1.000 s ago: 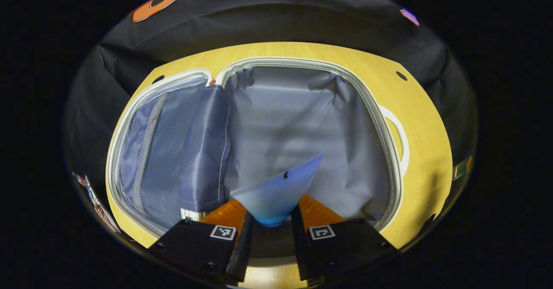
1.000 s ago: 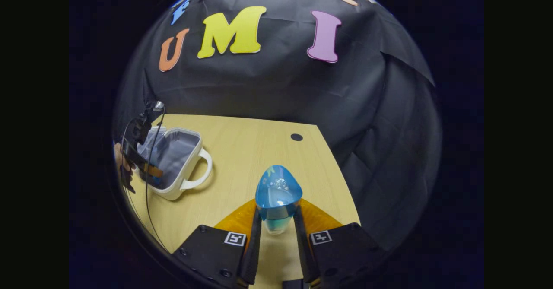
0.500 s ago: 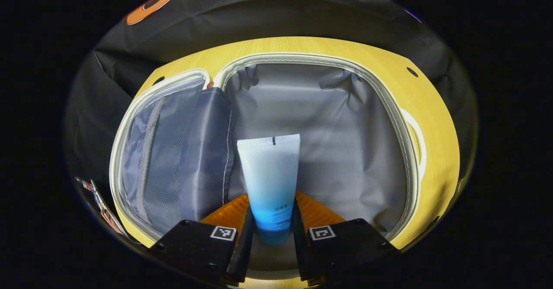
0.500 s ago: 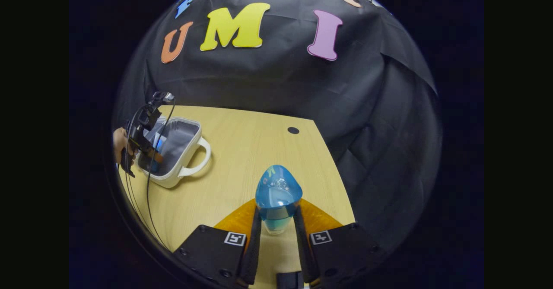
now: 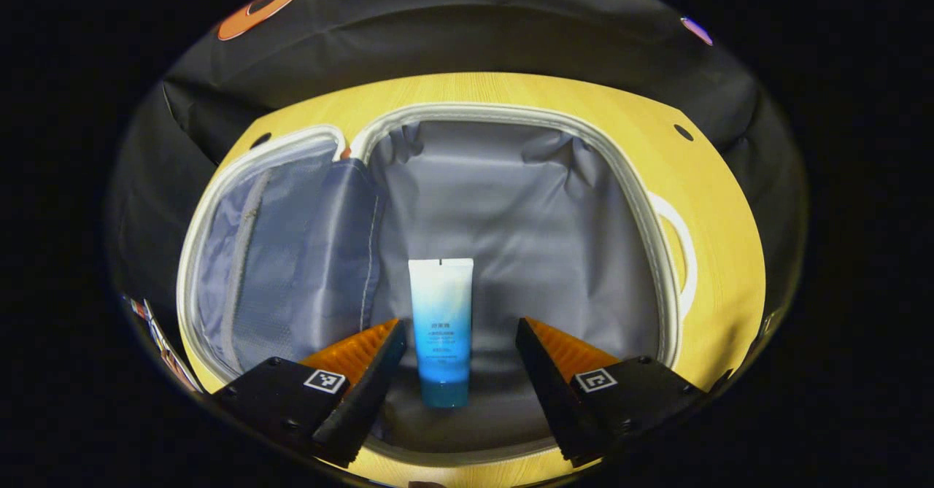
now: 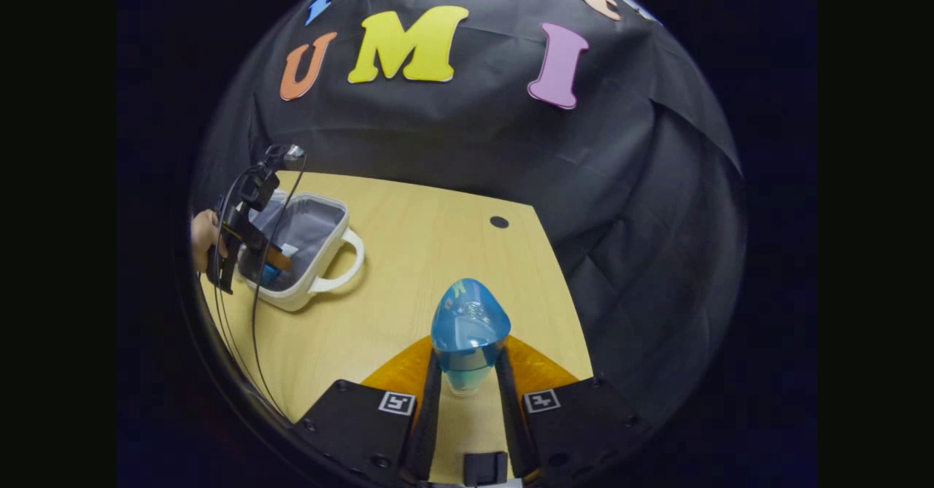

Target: First open the suitcase, pack the skin care products into it, and then close the suitcase.

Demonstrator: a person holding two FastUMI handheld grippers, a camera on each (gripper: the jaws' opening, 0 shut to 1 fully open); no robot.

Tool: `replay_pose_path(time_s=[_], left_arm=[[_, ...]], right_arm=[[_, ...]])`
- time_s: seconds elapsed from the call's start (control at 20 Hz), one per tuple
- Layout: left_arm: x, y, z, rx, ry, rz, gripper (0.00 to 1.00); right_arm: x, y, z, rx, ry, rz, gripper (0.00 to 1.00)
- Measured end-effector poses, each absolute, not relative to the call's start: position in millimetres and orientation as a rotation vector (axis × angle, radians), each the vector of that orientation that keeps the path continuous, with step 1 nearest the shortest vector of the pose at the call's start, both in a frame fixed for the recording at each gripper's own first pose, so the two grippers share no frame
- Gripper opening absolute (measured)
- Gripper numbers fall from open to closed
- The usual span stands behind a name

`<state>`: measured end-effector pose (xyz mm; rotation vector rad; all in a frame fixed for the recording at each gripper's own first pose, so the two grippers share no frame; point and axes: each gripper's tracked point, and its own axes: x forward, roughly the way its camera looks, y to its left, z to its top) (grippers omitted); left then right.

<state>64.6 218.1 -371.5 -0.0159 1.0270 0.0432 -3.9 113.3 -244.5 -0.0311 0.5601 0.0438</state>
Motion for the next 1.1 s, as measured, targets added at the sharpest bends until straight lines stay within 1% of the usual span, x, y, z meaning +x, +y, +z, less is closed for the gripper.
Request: replay_pose_path(time_s=[0.05, 0.1, 0.2, 0.25, 0.3, 0.35, 0.4, 0.55, 0.65, 0.8, 0.85, 0.9, 1.0, 1.05, 1.1], left_arm=[[67, 218, -356, -0.009, 0.978, 0.038, 0.98], [66, 219, -338, -0.006, 0.926, 0.028, 0.98], [66, 223, -299, 0.001, 0.806, 0.017, 0.97], [66, 232, -274, 0.006, 0.728, 0.024, 0.97], [65, 244, -248, 0.020, 0.634, 0.040, 0.97], [62, 251, -223, 0.018, 0.557, 0.039, 1.00], [56, 257, -204, 0.020, 0.494, 0.043, 0.96], [36, 285, -142, 0.020, 0.330, 0.049, 0.96], [18, 297, -103, 0.010, 0.230, 0.042, 0.96], [-1, 318, -71, 0.002, 0.138, 0.036, 0.96], [-5, 322, -63, -0.008, 0.115, 0.023, 0.96], [-9, 324, -57, -0.012, 0.099, 0.013, 0.96], [-15, 339, -40, -0.018, 0.059, 0.031, 0.97], [-19, 346, -32, -0.020, 0.041, 0.044, 0.97], [-22, 351, -26, -0.023, 0.025, 0.053, 0.98]], right_arm=[[0, 124, -238, -0.020, 0.555, 0.059, 0.37], [7, 136, -231, -0.011, 0.549, 0.077, 0.34], [24, 163, -220, -0.002, 0.534, 0.115, 0.34], [34, 176, -216, 0.002, 0.529, 0.127, 0.34], [44, 191, -213, 0.003, 0.526, 0.141, 0.37], [54, 207, -208, 0.006, 0.524, 0.156, 0.37], [63, 226, -203, 0.015, 0.521, 0.175, 0.37], [82, 294, -193, 0.060, 0.528, 0.261, 0.37], [90, 340, -198, 0.087, 0.564, 0.320, 0.37], [88, 390, -229, 0.097, 0.671, 0.355, 0.37], [86, 402, -238, 0.088, 0.703, 0.367, 0.35], [84, 414, -250, 0.074, 0.744, 0.381, 0.37], [76, 423, -271, 0.045, 0.819, 0.392, 0.34], [73, 427, -281, 0.034, 0.851, 0.388, 0.37], [70, 429, -289, 0.028, 0.888, 0.387, 0.37]])
